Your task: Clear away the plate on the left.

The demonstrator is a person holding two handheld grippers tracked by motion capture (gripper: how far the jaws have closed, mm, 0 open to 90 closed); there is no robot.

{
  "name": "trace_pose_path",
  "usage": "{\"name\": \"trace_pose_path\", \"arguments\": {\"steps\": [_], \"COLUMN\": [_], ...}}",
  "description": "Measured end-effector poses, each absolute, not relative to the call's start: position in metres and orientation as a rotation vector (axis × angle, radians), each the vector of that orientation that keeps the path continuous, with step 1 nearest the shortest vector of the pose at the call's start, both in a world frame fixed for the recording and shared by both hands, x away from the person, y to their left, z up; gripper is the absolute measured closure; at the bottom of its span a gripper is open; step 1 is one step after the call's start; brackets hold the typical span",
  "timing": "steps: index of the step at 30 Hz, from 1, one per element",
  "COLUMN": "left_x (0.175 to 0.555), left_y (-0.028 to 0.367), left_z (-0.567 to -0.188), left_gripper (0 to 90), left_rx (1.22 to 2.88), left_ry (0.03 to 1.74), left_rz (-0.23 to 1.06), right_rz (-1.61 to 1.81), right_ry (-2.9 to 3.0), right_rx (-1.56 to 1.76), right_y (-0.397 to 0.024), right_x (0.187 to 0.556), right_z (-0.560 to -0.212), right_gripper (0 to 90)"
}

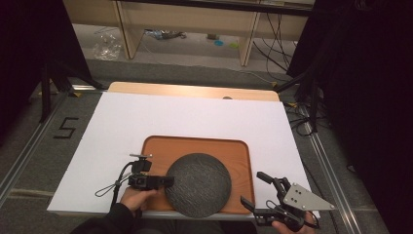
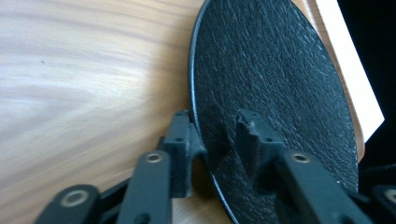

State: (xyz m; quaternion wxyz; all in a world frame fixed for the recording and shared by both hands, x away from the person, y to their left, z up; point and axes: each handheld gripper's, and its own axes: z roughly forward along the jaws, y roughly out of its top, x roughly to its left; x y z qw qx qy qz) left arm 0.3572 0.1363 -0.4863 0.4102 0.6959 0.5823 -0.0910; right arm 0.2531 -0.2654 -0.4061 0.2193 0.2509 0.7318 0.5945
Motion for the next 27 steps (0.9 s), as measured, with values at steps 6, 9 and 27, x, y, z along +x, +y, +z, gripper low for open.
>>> {"name": "trace_pose_path", "arguments": {"steps": [6, 9, 27], "left_x": [0.358, 0.360, 0.358], "left_y": [0.140, 0.140, 0.148], "left_z": [-0.483, -0.479, -0.457], "left_gripper": [52.2, 45.3, 31.3], "left_rx": [1.771, 1.835, 1.825], "left_ry": [1.453, 1.422, 1.324], "left_rz": [-0.239, -0.215, -0.067], "right_rz": [1.645, 1.647, 1.644], "right_ry": [2.025, 2.029, 2.026], "right_rx": [0.694, 0.699, 0.702], "right_y": [-0.265, -0.265, -0.266], "right_x": [0.253, 0.253, 0.253], "right_z": [-0.406, -0.406, -0.406], "right_gripper": [15.6, 15.6, 15.6]}}
